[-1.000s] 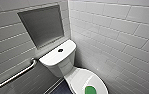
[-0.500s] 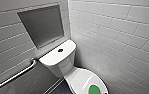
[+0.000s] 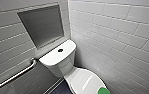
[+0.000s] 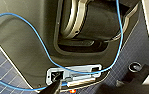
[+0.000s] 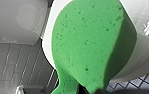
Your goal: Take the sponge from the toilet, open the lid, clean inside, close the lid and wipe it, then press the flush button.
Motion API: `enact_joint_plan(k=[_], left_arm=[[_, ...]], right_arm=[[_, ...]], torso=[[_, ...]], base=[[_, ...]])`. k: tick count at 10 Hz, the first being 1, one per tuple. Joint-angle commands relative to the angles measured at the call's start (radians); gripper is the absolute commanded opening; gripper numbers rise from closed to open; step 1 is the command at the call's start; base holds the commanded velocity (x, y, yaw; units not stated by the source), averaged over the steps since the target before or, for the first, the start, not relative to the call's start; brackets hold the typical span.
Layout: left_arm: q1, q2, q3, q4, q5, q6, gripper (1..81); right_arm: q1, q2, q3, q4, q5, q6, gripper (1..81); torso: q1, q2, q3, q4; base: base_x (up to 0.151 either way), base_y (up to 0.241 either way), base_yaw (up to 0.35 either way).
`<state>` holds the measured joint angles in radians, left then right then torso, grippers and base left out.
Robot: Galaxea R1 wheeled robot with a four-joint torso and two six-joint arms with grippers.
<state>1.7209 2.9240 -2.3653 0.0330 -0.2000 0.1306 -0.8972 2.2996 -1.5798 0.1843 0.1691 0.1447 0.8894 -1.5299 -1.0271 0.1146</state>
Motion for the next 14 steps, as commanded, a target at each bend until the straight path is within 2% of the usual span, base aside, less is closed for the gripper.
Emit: enact_joint_plan(k=[1,4,5,7,8,10,12,13,14], left_arm=[[0.001,-0.147,0.231,0.024,0.08,0.006,81.1],[-0.057,-0.301,0.451,0.048,0.082,0.001,81.1],[-0.086,-0.374,0.551,0.048,0.082,0.0,81.1],[-0.141,-0.46,0.662,0.047,0.083,-0.003,81.1],[-0.164,-0.486,0.698,0.045,0.083,-0.006,81.1],[-0.229,-0.528,0.744,0.038,0.093,-0.006,81.1],[-0.272,-0.568,0.771,0.031,0.094,-0.031,81.1],[-0.289,-0.583,0.784,0.03,0.094,-0.045,81.1],[-0.3,-0.589,0.788,0.025,0.094,-0.048,81.1]], right_arm=[[-0.104,-0.137,0.103,-0.009,0.033,0.007,1.0],[-0.275,-0.151,0.066,-0.022,0.033,-0.007,1.0],[-0.343,-0.15,0.037,-0.025,0.068,-0.007,1.0],[-0.444,-0.151,0.002,-0.031,0.113,-0.005,1.0],[-0.486,-0.151,-0.011,-0.032,0.115,-0.007,1.0],[-0.549,-0.136,-0.048,-0.045,0.115,-0.005,1.0],[-0.576,-0.125,-0.052,-0.057,0.115,-0.007,1.0],[-0.581,-0.122,-0.043,-0.065,0.115,-0.005,1.0],[-0.581,-0.124,-0.035,-0.066,0.115,-0.005,1.0]], torso=[[0.0,0.0,0.0,0.0],[0.0,0.0,0.0,0.0],[0.0,0.0,0.0,0.0],[0.0,0.0,0.0,0.0],[0.064,-0.1,0.0,0.0],[0.077,-0.121,0.0,0.0],[0.117,-0.187,0.0,0.0],[0.14,-0.223,0.0,-0.057],[0.159,-0.255,0.0,-0.093]], base=[[0.0,0.0,0.0],[0.0,0.0,0.0],[0.0,0.0,0.0],[0.0,0.0,0.0],[0.0,0.0,0.0],[0.0,0.0,0.0],[0.0,0.0,0.0],[0.0,0.0,0.0],[0.0,0.0,0.0]])
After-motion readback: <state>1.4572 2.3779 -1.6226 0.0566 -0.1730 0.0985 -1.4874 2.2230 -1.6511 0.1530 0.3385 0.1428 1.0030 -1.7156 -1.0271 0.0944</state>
